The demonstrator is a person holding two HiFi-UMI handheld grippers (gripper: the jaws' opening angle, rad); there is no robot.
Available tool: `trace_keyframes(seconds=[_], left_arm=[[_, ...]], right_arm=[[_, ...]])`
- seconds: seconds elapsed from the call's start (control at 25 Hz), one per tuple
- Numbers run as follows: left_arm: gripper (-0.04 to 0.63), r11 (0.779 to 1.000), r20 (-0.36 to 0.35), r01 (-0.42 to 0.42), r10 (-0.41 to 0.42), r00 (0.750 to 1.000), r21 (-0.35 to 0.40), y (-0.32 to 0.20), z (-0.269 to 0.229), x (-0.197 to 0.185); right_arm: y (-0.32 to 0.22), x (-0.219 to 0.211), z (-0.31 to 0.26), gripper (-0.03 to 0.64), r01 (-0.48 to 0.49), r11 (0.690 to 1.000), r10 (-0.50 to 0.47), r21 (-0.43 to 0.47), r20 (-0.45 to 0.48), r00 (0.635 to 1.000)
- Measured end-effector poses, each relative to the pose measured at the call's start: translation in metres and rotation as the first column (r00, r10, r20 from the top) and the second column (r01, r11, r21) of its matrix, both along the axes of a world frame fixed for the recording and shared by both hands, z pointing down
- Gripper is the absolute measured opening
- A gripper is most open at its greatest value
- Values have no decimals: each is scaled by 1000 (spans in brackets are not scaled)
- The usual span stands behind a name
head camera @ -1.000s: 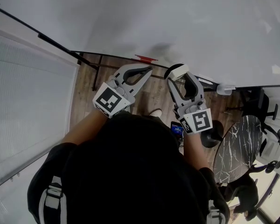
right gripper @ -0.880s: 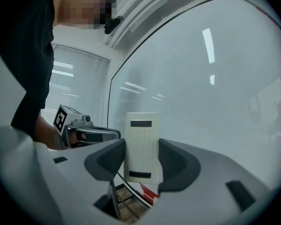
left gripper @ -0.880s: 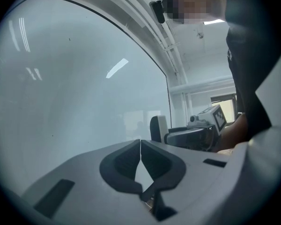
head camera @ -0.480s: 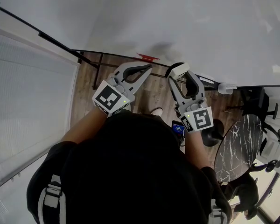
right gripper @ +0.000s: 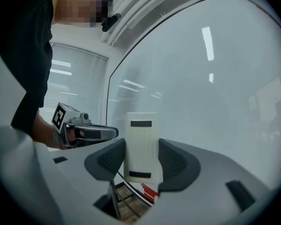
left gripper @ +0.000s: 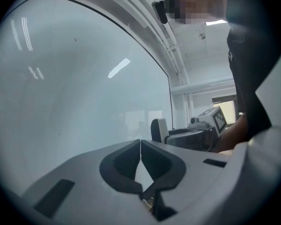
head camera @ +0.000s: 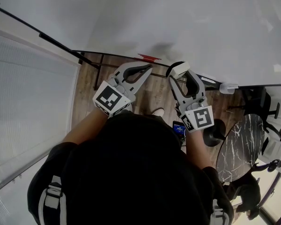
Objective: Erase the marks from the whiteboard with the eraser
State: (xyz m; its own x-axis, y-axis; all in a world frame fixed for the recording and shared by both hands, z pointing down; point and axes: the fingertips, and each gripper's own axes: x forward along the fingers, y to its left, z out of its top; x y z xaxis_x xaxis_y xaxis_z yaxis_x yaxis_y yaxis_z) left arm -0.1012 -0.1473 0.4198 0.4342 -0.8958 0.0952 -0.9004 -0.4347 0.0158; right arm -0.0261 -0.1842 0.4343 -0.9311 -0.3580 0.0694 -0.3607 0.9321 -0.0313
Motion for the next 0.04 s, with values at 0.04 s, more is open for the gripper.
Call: trace_keyframes(seconds=[0.04], left_arm=[[6,1000,0,0,0,1000,-1,0,0,-1]], right_arm=[[1,-2,0,223,2,1000,-2,0,1,1000]])
